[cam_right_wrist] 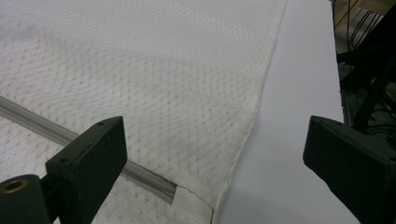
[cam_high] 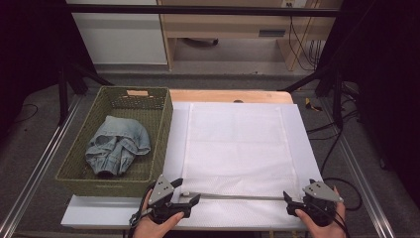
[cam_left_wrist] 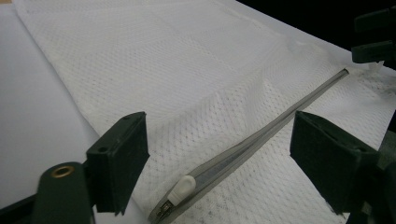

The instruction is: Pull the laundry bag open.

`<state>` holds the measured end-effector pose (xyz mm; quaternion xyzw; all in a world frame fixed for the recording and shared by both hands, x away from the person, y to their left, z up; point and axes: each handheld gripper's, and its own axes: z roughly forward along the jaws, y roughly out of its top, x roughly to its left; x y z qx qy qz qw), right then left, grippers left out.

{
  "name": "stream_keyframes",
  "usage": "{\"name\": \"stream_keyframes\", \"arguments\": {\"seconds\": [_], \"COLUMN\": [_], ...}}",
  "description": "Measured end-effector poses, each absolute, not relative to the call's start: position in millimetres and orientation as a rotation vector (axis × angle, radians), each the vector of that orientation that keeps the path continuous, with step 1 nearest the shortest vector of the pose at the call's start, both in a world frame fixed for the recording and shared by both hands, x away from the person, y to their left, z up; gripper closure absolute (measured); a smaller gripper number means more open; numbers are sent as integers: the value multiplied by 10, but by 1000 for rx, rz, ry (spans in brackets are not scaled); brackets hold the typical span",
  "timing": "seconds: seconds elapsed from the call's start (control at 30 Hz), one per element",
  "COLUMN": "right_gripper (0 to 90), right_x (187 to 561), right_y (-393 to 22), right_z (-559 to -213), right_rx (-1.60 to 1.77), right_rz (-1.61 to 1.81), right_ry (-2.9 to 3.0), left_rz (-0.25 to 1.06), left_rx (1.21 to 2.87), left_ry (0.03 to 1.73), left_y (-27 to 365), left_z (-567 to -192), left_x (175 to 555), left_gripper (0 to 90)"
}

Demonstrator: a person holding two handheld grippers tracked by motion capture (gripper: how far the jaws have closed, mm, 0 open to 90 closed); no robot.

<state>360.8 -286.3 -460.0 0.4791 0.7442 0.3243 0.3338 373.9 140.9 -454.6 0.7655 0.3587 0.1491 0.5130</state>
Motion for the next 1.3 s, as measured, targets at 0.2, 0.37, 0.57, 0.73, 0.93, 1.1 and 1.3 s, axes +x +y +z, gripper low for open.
{"name": "stream_keyframes", "arguments": {"seconds": [0.2, 0.37, 0.57, 0.73, 0.93, 1.1, 1.3], "right_gripper": [56, 57, 62, 66, 66, 66, 63], "right_x": [3608, 3614, 3609, 3622, 3685, 3745, 3794], "right_y": [-2864, -2845, -2787, -2708, -2593, -2483, -2337], "right_z": [-4599, -4607, -4599, -4607, -4605, -4598, -4515], "right_rx": [1254, 1248, 1234, 1247, 1264, 1231, 1169], "right_rz": [864, 851, 855, 877, 899, 887, 858], "right_ry": [1949, 1970, 1995, 2037, 2090, 2136, 2154], "left_rz": [358, 367, 355, 353, 362, 371, 373], "left_rx": [1837, 1838, 1835, 1850, 1858, 1870, 1873], "left_ry": [869, 858, 851, 852, 860, 858, 871], "left_y": [1389, 1383, 1376, 1359, 1343, 1334, 1340], "left_z": [-4545, -4544, -4557, -4584, -4612, -4625, -4651], "left_x": [3741, 3730, 3717, 3719, 3725, 3730, 3743], "left_gripper": [77, 59, 49, 49, 49, 49, 48]}}
